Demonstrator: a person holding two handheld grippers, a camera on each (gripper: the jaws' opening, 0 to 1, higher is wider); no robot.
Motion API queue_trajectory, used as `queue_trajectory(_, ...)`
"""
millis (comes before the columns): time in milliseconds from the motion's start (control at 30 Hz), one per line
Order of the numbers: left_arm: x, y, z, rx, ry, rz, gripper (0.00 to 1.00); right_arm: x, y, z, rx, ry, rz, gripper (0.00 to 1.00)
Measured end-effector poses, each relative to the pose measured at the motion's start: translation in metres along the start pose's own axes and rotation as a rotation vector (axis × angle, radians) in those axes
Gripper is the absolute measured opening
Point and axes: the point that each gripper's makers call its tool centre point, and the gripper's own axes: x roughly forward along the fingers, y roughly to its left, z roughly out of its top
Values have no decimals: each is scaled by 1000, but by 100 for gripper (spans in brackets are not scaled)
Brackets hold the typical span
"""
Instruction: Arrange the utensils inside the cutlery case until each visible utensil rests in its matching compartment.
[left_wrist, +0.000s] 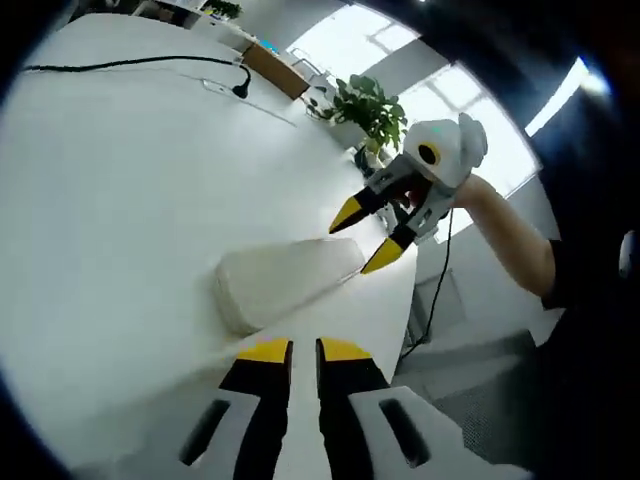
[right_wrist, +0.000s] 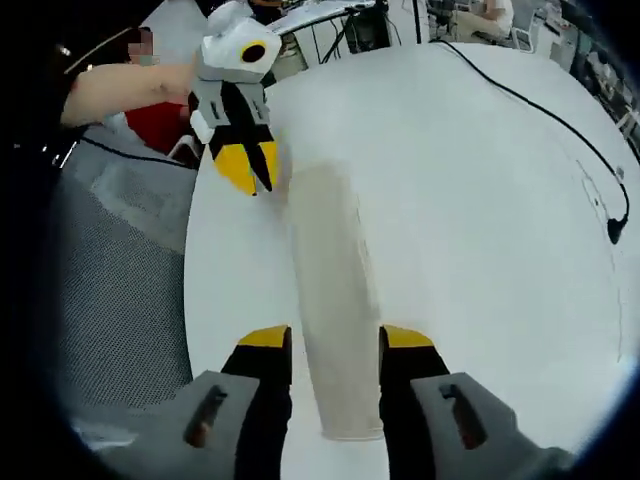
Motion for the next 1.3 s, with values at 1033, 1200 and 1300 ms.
queue_trajectory(1033,39,26,-12,390,491,324,0,2,-12,-78,124,297,-221,0)
queue_trajectory(1200,42,21,-11,382,474,322,0,0,-12,-79,138,296,-209,0)
queue_trajectory(1300,45,18,-10,352,468,330,0,-2,-8,-78,79,281,-176,0)
